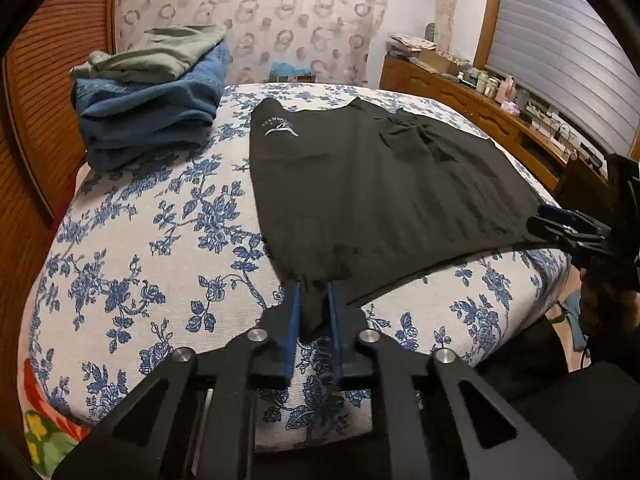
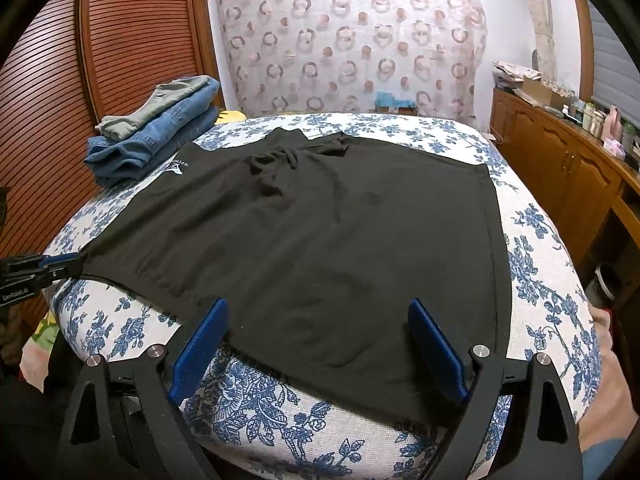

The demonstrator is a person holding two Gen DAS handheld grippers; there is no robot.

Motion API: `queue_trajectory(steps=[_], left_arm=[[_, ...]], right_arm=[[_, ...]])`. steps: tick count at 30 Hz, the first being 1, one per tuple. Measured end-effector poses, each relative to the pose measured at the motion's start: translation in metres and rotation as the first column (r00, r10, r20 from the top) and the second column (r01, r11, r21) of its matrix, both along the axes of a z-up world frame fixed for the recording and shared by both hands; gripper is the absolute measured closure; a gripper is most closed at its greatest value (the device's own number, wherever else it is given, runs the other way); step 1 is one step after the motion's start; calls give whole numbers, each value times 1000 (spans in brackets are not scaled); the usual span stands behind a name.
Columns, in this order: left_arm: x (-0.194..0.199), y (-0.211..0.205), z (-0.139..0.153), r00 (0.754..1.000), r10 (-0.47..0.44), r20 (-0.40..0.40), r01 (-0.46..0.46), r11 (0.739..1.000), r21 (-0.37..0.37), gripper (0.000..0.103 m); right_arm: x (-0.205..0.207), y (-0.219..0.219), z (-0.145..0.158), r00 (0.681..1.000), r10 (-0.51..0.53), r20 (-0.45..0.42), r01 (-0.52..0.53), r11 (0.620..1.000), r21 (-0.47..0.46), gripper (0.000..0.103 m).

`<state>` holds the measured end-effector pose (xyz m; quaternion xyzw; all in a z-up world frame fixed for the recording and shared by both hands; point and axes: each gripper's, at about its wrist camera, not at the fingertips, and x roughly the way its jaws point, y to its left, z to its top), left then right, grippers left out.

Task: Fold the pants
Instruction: 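Grasp the garment edge with the left gripper and fold it over the garment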

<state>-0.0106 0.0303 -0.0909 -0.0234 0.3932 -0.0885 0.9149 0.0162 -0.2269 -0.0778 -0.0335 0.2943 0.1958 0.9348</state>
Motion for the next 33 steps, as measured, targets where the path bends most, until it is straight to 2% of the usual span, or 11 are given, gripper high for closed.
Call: queue_trajectory(steps=[4,9,19,33], left_arm=[[0,-1,13,999,-10,32,10,1000,-18,97],[9,-15,40,993,-65,98,68,997,-30,98],[44,-45,72,976,-161,148,166,986,-22,98],[85,-114,108,929,-313,196,318,948,3,98]], right_arm=[[6,-2,1,1000,-2,-1,2,1000,1,11],[6,-4,3,1000,-2,5,2,1000,13,11],[6,-13,9,1000,-7,12,7,1000,23,11],[8,-33,14,999,-41,21,40,998,40,11]])
